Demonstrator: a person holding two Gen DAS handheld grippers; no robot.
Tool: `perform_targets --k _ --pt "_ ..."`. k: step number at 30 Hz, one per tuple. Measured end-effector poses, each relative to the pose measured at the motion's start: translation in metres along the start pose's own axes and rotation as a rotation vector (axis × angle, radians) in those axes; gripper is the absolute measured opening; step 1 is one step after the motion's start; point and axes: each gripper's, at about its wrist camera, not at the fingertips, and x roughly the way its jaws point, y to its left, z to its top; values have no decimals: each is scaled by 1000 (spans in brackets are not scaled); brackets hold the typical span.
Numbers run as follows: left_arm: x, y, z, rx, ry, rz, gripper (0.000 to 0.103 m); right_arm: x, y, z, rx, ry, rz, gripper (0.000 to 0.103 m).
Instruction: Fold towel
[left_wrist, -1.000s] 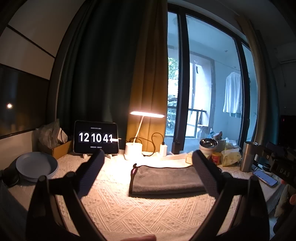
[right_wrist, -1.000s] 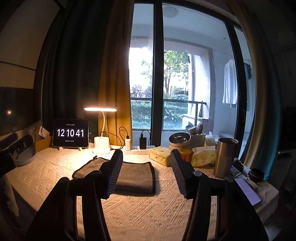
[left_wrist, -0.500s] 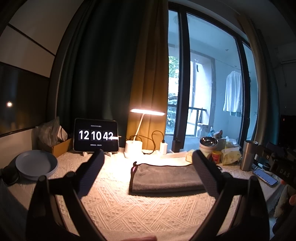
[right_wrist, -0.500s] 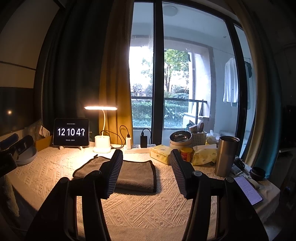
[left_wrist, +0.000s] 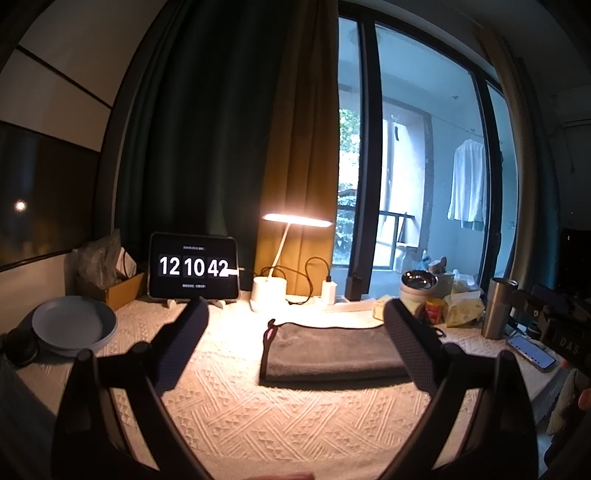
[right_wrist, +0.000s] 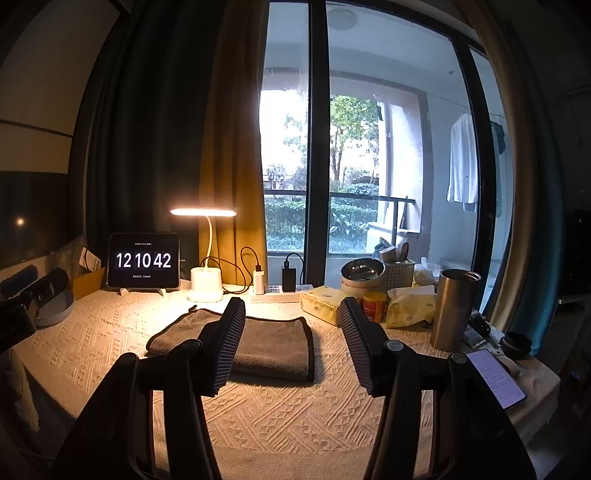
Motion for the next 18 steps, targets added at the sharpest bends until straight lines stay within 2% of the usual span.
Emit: perform_targets --k 18 --pt "0 -2 0 4 12 -6 96 2 0 -2 8 6 8 56"
